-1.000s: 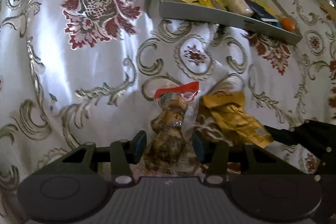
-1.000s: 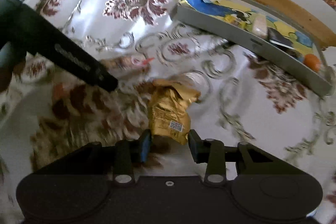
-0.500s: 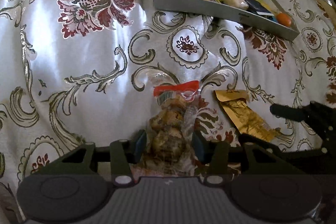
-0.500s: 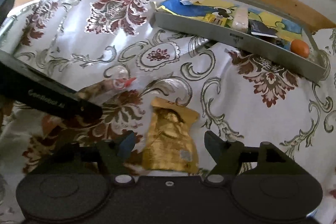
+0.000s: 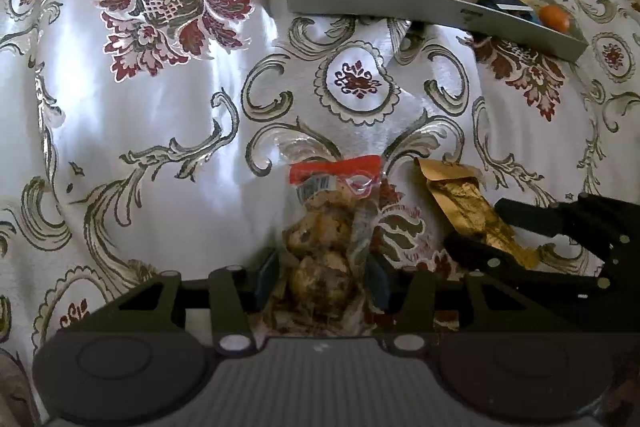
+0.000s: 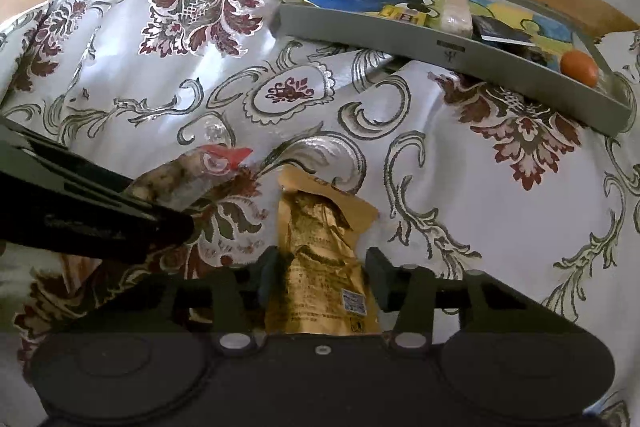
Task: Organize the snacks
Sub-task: 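Grasp the gold foil pack with the right tool while the left grasps the dried meat bag, then carry the gold foil pack and dried meat bag over the grey tray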
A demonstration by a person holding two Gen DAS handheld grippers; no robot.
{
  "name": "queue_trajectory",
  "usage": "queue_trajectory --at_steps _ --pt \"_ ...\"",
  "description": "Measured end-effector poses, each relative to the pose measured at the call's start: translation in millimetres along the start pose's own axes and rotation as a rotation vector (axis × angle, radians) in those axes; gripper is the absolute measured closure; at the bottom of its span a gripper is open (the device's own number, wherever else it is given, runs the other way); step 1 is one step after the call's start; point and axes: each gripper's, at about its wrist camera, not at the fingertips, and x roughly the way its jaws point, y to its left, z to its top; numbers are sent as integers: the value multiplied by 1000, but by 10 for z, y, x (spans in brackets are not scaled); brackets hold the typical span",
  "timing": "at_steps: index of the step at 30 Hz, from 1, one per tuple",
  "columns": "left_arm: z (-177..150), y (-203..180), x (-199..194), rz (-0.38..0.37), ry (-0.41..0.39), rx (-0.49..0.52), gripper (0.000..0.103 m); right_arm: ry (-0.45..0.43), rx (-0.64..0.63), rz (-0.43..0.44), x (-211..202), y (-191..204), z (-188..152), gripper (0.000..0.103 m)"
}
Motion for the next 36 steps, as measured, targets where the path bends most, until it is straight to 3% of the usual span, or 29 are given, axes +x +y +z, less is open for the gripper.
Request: queue_trajectory --at_steps 5,6,16,27,36 --pt "17 9 -15 23 15 -18 53 -27 -10 14 -67 23 26 71" --pt "18 1 -23 34 17 -19 53 -43 -27 5 -93 39 37 79" --pt "102 -85 -150 78 -26 -76 55 -91 -27 -4 -180 -2 80 83" --pt "452 -141 -409 35 -144 -131 55 -244 19 -36 -403 -156 208 85" --pt "1013 -242 -455 20 -227 -93 55 -461 -31 -133 -501 -442 540 85"
